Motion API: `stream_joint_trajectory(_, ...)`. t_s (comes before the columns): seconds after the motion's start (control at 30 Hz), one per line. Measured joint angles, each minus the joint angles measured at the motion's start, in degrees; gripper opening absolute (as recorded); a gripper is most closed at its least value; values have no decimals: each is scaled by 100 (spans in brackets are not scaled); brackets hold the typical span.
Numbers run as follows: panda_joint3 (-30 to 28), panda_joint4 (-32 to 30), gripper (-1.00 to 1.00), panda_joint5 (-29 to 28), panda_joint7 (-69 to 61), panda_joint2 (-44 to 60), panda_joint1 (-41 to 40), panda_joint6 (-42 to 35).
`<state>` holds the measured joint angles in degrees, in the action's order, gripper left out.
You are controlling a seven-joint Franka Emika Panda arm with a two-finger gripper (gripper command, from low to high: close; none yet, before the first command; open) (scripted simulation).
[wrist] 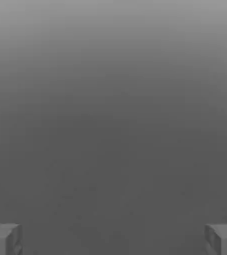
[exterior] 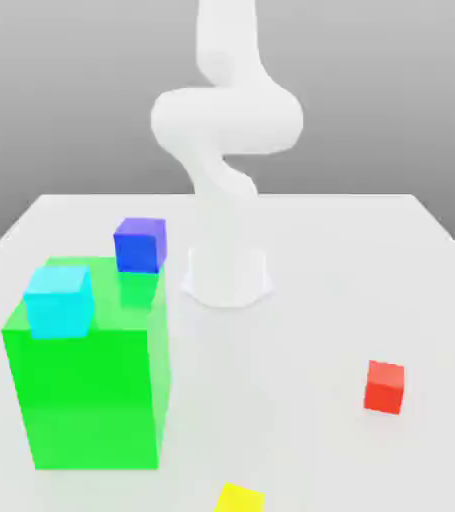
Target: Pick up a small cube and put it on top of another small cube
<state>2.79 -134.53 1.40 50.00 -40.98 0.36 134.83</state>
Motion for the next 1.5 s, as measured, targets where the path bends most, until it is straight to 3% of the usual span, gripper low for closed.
stream_joint_trajectory(0.37,1537,-1278,0,296,2242,2290,226,1450)
stream_joint_trajectory(0.6,2376,-2076,0,-205,4122,3789,510,2358)
stream_joint_trajectory(0.73,2180,-2344,0,-1059,5362,4691,898,2894)
stream_joint_trajectory(0.9,882,-2138,0,-2254,6327,5731,1952,3659)
stream_joint_trajectory(0.93,705,-2105,-100,-2383,6426,5868,2099,3769)
stream_joint_trajectory(1.13,605,-2088,-100,-2448,6480,5937,2185,3837)
stream_joint_trajectory(1.23,1052,-2184,-100,-2044,6168,5566,1831,3550)
stream_joint_trajectory(1.37,1621,-2379,-100,-912,5324,4742,1526,2959)
stream_joint_trajectory(1.5,1376,-2369,-100,-378,4646,3885,1106,2127)
